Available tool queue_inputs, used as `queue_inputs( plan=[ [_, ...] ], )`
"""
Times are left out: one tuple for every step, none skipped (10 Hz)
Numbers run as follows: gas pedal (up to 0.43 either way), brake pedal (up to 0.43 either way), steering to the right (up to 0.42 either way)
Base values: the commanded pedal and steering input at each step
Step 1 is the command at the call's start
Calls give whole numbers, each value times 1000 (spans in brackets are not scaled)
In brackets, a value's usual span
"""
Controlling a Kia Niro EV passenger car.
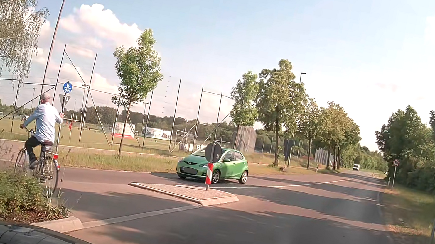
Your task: Follow the waypoints while adhering to traffic rules and regulations
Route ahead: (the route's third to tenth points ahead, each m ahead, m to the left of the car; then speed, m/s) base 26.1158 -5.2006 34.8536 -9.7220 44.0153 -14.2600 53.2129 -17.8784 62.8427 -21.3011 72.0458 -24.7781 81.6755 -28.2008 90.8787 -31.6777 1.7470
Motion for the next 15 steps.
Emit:
queue_inputs(
  plan=[
    [358,18,169],
    [358,12,173],
    [358,12,184],
    [358,18,202],
    [358,18,218],
    [358,12,236],
    [358,18,246],
    [358,12,259],
    [358,18,268],
    [358,18,273],
    [358,18,273],
    [358,18,271],
    [358,18,265],
    [358,12,252],
    [358,18,225]
  ],
)
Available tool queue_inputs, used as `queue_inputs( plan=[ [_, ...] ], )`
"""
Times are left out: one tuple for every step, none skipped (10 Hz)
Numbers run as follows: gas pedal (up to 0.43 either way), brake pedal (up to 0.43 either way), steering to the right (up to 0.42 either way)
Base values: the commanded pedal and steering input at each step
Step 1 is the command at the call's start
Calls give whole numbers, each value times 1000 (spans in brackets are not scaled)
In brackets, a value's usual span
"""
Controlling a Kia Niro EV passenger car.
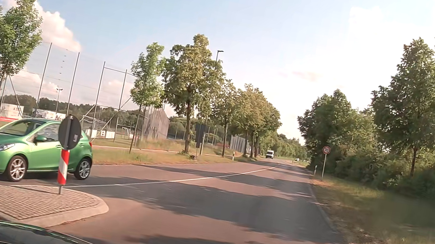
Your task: Follow the waypoints while adhering to traffic rules and regulations
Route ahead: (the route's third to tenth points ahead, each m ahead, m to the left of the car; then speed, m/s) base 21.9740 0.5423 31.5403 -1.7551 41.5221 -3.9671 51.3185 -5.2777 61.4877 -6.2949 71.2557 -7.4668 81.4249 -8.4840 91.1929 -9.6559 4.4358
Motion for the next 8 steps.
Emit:
queue_inputs(
  plan=[
    [370,18,201],
    [378,18,171],
    [390,18,145],
    [390,18,125],
    [390,18,103],
    [390,18,85],
    [390,18,71],
    [390,18,55]
  ],
)
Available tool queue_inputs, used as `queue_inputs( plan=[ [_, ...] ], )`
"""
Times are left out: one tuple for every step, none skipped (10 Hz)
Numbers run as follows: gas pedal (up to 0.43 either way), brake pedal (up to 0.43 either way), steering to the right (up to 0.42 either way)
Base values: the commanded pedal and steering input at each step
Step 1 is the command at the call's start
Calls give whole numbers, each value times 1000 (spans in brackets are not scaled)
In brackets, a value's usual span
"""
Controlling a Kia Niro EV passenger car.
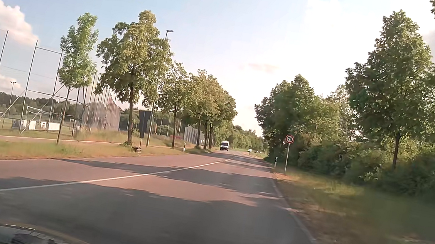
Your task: Follow the waypoints while adhering to traffic rules and regulations
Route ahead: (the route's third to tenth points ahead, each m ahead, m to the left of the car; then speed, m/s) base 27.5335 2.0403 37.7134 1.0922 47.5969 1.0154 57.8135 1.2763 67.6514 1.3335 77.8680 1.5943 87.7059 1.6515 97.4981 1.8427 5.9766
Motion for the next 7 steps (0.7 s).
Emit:
queue_inputs(
  plan=[
    [390,18,41],
    [390,12,31],
    [390,18,18],
    [390,18,14],
    [390,18,14],
    [390,18,14],
    [390,12,14]
  ],
)
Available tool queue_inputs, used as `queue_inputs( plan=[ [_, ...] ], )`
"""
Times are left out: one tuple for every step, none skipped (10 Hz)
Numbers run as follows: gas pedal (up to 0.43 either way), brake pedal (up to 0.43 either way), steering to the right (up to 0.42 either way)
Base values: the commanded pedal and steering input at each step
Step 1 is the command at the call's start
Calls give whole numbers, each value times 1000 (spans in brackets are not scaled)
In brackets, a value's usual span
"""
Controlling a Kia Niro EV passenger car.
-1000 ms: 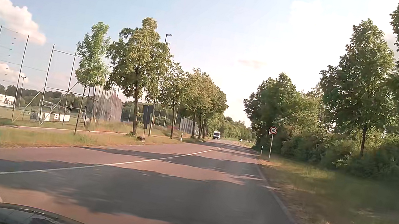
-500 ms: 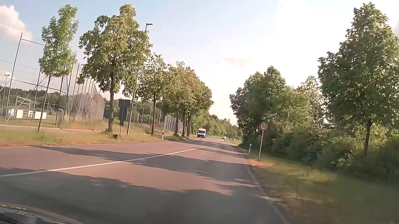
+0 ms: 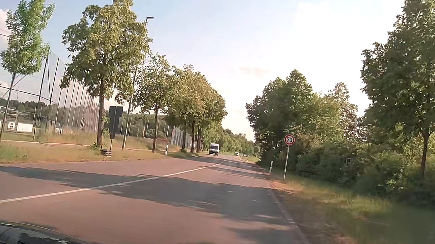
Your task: Follow the waypoints while adhering to traffic rules and regulations
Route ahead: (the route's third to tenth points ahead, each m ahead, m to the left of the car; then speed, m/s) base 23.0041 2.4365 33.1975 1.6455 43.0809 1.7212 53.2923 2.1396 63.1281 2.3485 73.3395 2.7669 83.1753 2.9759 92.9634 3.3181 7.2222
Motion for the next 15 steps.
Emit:
queue_inputs(
  plan=[
    [390,18,14],
    [390,12,15],
    [390,18,14],
    [390,18,14],
    [390,12,14],
    [390,18,14],
    [378,18,14],
    [319,12,14],
    [228,12,14],
    [220,12,14],
    [220,12,14],
    [220,12,13],
    [220,18,13],
    [209,12,13],
    [209,12,12]
  ],
)
